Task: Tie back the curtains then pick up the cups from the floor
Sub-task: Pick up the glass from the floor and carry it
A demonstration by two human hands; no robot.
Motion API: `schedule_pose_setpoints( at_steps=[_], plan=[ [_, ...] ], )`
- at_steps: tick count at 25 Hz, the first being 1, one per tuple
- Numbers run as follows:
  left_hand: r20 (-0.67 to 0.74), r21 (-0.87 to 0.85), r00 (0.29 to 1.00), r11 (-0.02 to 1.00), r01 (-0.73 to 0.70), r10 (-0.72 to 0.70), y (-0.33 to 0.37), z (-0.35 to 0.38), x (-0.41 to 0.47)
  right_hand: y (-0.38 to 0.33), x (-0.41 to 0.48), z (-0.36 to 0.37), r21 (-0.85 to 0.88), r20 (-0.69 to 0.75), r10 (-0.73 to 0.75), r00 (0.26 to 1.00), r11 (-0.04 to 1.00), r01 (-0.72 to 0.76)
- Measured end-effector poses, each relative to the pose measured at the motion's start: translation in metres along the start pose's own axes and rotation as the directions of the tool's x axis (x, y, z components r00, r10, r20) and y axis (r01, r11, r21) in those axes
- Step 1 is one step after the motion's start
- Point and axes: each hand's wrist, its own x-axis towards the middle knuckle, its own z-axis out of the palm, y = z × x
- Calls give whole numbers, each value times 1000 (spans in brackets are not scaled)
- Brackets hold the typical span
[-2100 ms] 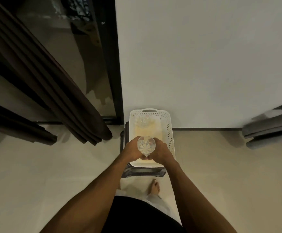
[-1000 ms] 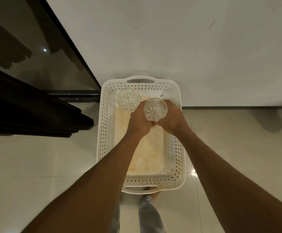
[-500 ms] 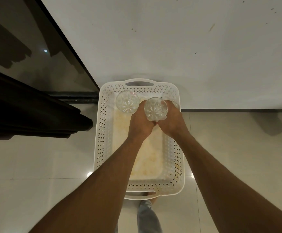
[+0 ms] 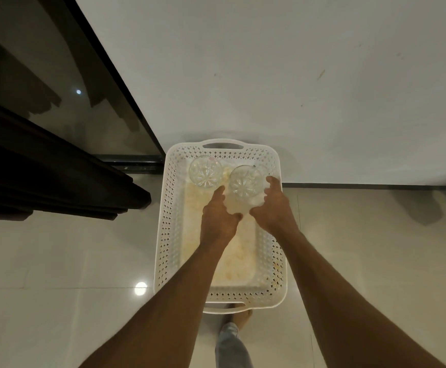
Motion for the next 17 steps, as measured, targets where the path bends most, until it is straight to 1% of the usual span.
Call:
schedule_pose_setpoints(
  at_steps=[2, 4, 6, 7, 10, 15, 17],
  plan=[
    [9, 1, 998, 998, 57, -57, 0, -14, -23, -5, -26, -10, 26, -7, 59, 998, 998, -58],
    [8, 10, 995, 995, 97, -97, 2, -32, -48, -13, -56, -17, 10, 19, 105, 994, 994, -106],
    [35, 18, 990, 991, 135, -136, 12, -55, -76, -24, -86, -23, -52, 94, 128, 987, 991, -123],
    [61, 26, 988, 989, 142, -144, 18, -68, -92, -31, -103, -25, -95, 143, 122, 982, 989, -109],
    [93, 53, 986, 990, 132, -137, 45, -110, -136, -62, -147, -34, -220, 261, 49, 964, 975, 10],
    [39, 137, 998, 989, 52, -58, 83, -175, -186, -127, -199, -44, -334, 369, -138, 919, 903, 270],
    [-19, 145, 999, 989, 42, -40, 88, -195, -201, -146, -212, -40, -364, 394, -184, 900, 868, 337]
  ],
)
